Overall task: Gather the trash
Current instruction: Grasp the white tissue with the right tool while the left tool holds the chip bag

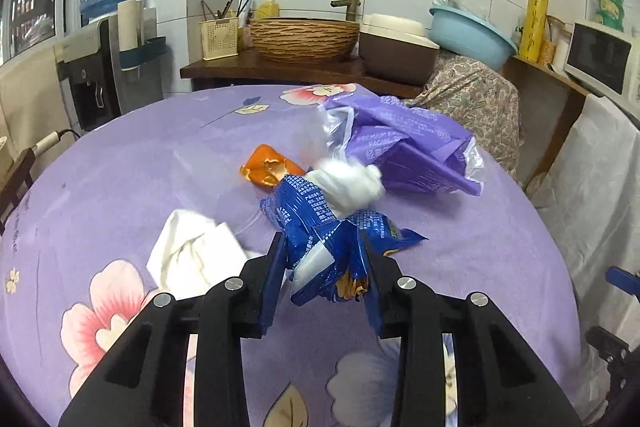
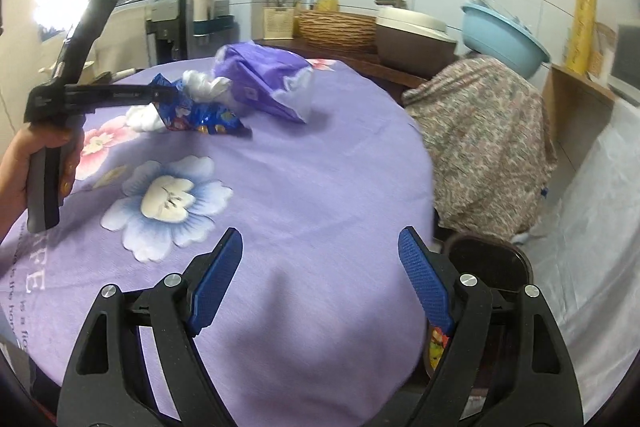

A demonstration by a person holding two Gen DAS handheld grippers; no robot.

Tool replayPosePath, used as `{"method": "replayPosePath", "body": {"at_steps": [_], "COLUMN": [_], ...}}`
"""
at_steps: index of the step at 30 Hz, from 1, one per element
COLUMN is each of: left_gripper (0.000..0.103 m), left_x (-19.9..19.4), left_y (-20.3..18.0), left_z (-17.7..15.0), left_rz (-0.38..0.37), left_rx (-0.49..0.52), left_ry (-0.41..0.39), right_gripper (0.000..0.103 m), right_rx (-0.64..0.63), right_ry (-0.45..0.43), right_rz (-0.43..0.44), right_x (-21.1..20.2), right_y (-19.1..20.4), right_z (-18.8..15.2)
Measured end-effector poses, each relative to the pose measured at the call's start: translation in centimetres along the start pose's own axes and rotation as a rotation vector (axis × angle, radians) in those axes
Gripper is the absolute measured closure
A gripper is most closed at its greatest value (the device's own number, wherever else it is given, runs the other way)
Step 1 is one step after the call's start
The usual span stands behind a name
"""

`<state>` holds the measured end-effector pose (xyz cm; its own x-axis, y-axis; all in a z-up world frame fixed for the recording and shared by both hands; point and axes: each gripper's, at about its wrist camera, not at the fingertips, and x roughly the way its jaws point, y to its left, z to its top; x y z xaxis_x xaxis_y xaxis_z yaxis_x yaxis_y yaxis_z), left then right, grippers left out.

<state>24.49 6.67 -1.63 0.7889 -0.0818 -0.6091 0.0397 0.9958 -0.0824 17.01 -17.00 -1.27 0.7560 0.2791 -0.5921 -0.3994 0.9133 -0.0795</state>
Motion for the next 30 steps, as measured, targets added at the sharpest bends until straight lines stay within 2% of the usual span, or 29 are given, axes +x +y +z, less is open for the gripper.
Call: {"method": "replayPosePath", "body": {"at_steps": [10,14,19,21,23,30], "left_gripper": [0.069,0.069,0.069,0.069,0.069,0.069], "left_x": [-6.5,-8.6,-9.5,-9.7,-9.8,-10.6], "left_y": [0.8,1.6,3.0,3.5,3.7,4.6], "left_z": [-3.3,-4.6,-5.8,-6.3,-6.6,-7.2], "left_rz": [-0.037,-0.057,-0.062,-0.059,-0.056,-0.062], "left_rx": [0.057,0.048,0.013,0.001,-0.01,-0.023], "left_ry": [-0.057,-0.063,-0.049,-0.045,-0.044,-0.053], "right_gripper": [0.023,0.023,0.023,0.024,0.035,0.049], "right_rx": [-0.058,-0.093,-0.125,-0.16,-0.194,-0.211], "right_ry": [-0.01,-0.01,0.078,0.116,0.142,0.24], "right_rz": [0.197,0.206,0.333,0.327,0.288,0.242], "right_x": [2.4,3.8,6.7,8.1,9.8,14.5], "right_y": [5.1,6.9,9.6,10.9,11.9,13.5], "right_z": [4.0,5.6,7.3,7.8,8.4,9.0]}}
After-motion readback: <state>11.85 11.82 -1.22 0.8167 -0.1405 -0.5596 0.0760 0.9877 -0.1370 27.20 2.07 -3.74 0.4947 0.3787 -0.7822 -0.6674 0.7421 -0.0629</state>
